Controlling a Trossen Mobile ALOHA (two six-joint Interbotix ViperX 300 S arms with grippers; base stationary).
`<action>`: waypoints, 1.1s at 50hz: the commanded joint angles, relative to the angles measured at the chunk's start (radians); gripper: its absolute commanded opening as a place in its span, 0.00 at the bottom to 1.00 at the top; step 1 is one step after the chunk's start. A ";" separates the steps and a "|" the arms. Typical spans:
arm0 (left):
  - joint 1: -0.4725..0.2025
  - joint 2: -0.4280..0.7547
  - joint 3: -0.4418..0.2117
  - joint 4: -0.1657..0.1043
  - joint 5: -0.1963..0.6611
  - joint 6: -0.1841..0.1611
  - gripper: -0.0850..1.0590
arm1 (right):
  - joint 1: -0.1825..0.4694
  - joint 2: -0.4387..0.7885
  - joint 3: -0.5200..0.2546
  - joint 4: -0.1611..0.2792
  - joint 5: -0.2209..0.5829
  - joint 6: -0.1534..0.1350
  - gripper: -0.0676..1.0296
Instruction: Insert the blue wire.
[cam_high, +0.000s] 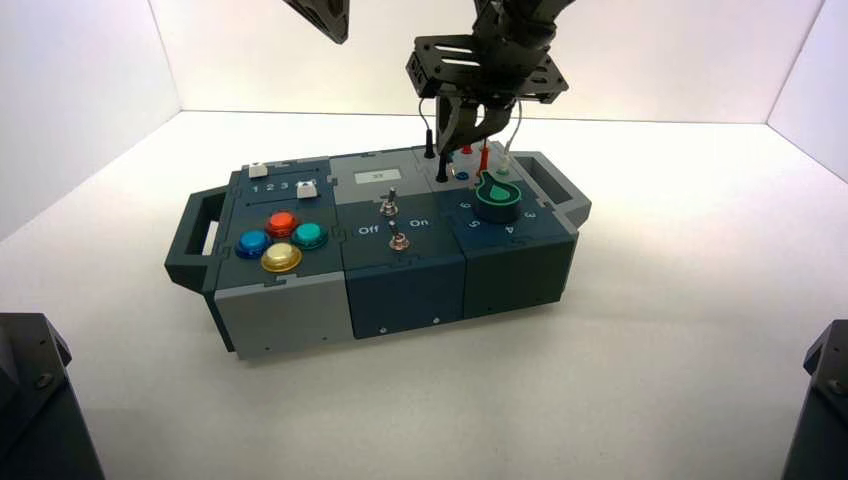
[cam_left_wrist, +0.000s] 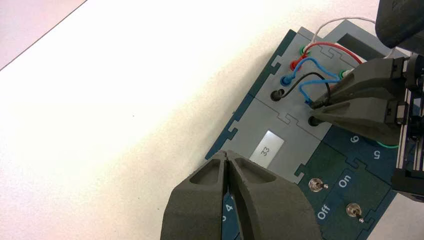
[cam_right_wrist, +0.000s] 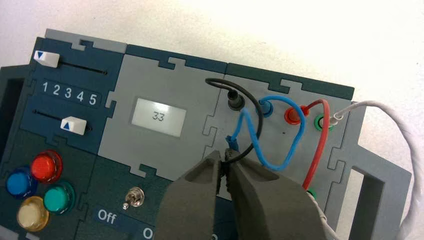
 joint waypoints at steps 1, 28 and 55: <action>0.006 -0.026 -0.008 0.002 -0.006 0.003 0.05 | 0.000 -0.015 -0.014 -0.011 -0.005 0.002 0.05; 0.006 -0.026 -0.009 0.002 -0.006 0.006 0.05 | -0.034 -0.089 0.025 -0.012 -0.005 0.002 0.04; 0.008 -0.029 -0.008 0.003 -0.006 0.008 0.05 | -0.046 -0.098 0.009 -0.026 0.026 0.002 0.17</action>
